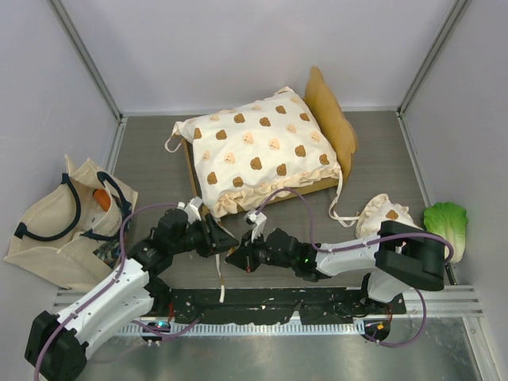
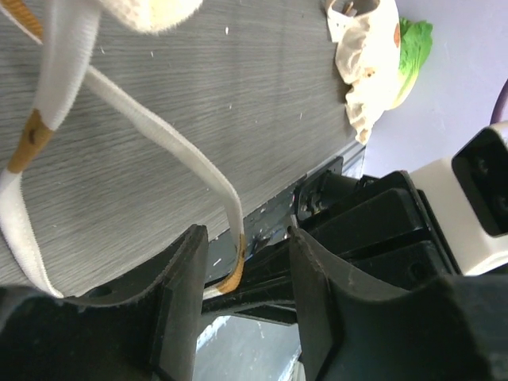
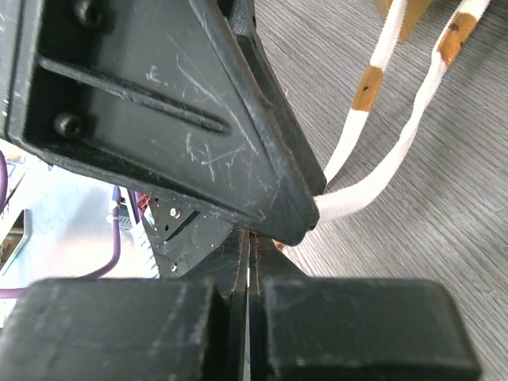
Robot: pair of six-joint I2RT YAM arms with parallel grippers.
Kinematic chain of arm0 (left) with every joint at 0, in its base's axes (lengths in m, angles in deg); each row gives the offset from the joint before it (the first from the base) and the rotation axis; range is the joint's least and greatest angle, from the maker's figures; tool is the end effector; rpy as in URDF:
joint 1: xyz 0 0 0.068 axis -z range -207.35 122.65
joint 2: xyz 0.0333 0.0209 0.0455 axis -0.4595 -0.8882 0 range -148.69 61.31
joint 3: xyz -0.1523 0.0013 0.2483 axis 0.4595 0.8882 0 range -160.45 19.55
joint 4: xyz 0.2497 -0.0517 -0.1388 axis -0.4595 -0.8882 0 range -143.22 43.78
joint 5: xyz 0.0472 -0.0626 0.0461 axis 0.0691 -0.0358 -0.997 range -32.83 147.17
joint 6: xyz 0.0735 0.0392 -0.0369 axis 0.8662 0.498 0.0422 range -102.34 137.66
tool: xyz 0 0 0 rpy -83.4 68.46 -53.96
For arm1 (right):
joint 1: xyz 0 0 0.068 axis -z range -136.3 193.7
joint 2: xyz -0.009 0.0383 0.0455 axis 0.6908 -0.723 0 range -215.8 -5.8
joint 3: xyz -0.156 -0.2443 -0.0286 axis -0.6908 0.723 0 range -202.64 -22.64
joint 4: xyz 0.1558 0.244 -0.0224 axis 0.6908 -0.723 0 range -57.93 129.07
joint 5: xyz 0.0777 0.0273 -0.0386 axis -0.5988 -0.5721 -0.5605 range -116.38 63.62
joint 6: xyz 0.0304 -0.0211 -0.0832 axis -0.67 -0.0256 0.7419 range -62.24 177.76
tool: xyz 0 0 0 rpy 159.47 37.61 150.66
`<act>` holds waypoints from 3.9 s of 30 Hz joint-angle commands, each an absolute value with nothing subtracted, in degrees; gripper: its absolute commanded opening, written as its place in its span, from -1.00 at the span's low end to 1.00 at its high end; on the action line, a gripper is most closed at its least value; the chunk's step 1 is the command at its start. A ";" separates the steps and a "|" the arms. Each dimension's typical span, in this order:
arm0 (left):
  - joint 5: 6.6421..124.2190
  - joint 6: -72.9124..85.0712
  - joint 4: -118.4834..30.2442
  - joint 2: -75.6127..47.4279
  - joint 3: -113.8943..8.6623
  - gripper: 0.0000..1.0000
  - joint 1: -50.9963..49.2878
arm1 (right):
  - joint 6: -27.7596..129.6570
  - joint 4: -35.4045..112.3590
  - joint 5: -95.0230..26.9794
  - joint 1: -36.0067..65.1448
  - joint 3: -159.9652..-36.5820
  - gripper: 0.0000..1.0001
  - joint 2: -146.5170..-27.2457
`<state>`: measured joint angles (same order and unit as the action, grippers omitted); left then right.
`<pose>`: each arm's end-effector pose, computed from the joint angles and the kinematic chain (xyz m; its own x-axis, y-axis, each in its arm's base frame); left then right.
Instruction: Set up the pet bed
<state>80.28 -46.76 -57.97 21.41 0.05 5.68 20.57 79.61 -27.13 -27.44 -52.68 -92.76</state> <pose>0.1572 -0.1405 0.1759 -0.8961 -0.4069 -0.1772 -0.0655 0.5163 -0.8539 0.1139 0.3362 0.1540 -0.6470 -0.0243 -0.7621 -0.7019 0.4093 0.5829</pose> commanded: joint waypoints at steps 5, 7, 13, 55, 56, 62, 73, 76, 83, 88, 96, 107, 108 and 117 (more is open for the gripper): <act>86.52 -45.01 -54.13 18.78 0.66 -0.13 5.96 | 20.06 83.11 -27.17 -27.06 -52.17 -0.99 -89.91; 86.52 -44.92 -53.96 18.34 0.57 -0.19 5.96 | 20.15 83.19 -27.35 -27.06 -52.17 -0.99 -89.91; 86.70 -44.66 -53.78 18.07 0.83 -0.69 6.04 | 20.06 83.19 -27.00 -27.06 -51.99 -0.99 -89.47; 65.61 -44.74 -71.71 18.86 -2.51 -1.00 5.96 | 16.63 71.77 -23.92 -17.74 -72.74 -0.02 -106.43; 65.61 -44.66 -71.80 18.78 -2.51 -1.00 5.96 | 16.54 72.03 -23.83 -17.74 -72.56 -0.02 -106.44; 65.87 -44.66 -71.36 18.69 -2.68 -1.00 5.96 | 15.84 72.56 -22.95 -17.74 -71.24 -0.02 -105.99; 64.73 -42.99 -73.81 19.47 -4.70 -1.00 5.96 | 15.84 75.02 -23.40 -16.77 -70.55 -0.97 -108.64; 62.54 -42.11 -76.27 19.83 -5.84 -1.00 5.61 | 16.10 75.20 -22.87 -16.77 -68.44 -0.99 -107.14; 62.70 -41.14 -73.48 20.01 -7.69 -1.00 -1.23 | 17.16 75.11 -24.44 -16.77 -65.88 -0.99 -105.73; 63.93 -44.64 -63.65 14.48 -7.87 -1.00 -3.53 | 18.21 75.64 -27.70 -17.12 -65.62 -0.99 -104.68; 64.29 -47.11 -55.19 3.66 -10.68 -1.00 -3.62 | 19.36 77.39 -29.46 -17.74 -65.01 -0.98 -102.75; 58.84 -51.68 -49.65 -0.38 -10.07 -1.00 -3.54 | 20.67 79.67 -31.83 -18.62 -64.39 -0.99 -101.43; 58.75 -51.86 -49.56 -0.73 -10.07 -1.00 -3.62 | 20.67 79.94 -31.74 -18.71 -64.39 -0.99 -101.25; 60.50 -52.22 -48.34 -0.47 -7.17 -1.00 -3.54 | 21.47 83.19 -31.48 -19.15 -65.09 -0.98 -100.81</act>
